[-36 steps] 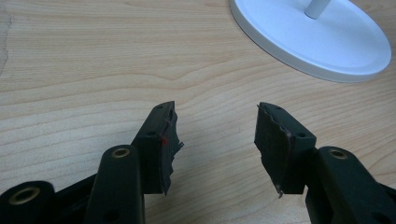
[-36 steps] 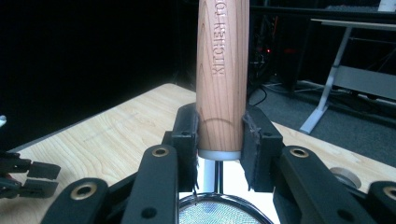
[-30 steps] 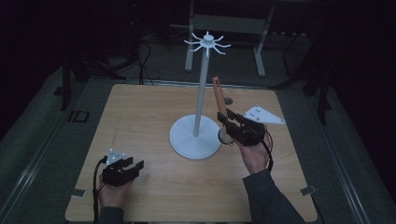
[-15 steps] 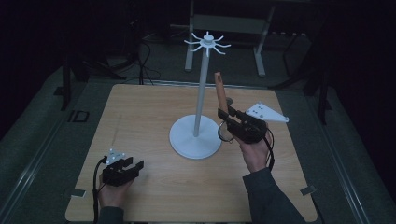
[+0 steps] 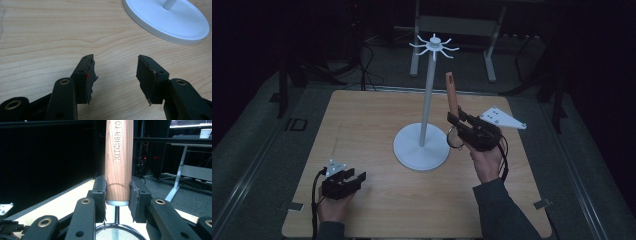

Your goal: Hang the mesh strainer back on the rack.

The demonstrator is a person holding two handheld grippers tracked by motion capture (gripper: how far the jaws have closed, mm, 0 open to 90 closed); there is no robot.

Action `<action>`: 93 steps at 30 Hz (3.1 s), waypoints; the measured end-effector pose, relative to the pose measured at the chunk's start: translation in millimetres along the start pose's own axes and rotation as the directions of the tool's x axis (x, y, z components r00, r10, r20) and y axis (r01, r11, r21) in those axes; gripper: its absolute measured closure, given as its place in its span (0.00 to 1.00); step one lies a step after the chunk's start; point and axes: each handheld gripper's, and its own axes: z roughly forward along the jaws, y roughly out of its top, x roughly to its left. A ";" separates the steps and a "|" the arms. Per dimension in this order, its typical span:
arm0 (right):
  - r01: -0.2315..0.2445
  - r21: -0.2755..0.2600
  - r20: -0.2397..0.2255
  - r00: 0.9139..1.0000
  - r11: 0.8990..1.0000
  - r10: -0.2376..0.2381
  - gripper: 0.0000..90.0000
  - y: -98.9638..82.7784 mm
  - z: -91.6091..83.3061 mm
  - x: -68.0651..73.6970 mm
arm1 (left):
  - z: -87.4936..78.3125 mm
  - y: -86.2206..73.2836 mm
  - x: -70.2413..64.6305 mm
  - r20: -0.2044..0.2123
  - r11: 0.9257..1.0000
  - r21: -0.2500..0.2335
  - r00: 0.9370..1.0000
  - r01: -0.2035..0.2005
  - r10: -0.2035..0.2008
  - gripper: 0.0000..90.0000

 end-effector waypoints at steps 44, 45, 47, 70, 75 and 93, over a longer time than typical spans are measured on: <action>-0.030 -0.084 -0.037 0.999 0.996 0.027 0.77 38.7 1.7 -6.3 | -0.6 0.1 1.0 0.000 1.000 0.000 1.000 0.005 -0.005 0.54; -0.032 -0.083 -0.039 0.999 0.996 0.029 0.77 39.1 2.2 -6.4 | -0.6 0.1 1.1 0.001 1.000 0.000 1.000 0.005 -0.005 0.54; -0.033 -0.082 -0.044 0.999 0.996 0.029 0.77 39.8 3.5 -6.7 | -0.5 0.1 1.2 0.000 1.000 0.000 1.000 0.005 -0.005 0.54; -0.046 -0.072 -0.059 0.997 0.996 0.042 0.77 46.6 12.3 -8.8 | -0.8 0.1 1.2 -0.002 1.000 0.001 1.000 0.006 -0.006 0.54; -0.054 -0.067 -0.068 0.996 0.996 0.049 0.77 47.0 13.7 -10.1 | -0.9 0.0 1.3 -0.002 1.000 -0.001 1.000 0.006 -0.006 0.54; -0.069 -0.030 -0.090 0.994 0.997 0.066 0.77 47.2 25.7 -10.8 | -0.5 0.1 1.1 0.000 1.000 0.000 1.000 0.006 -0.006 0.54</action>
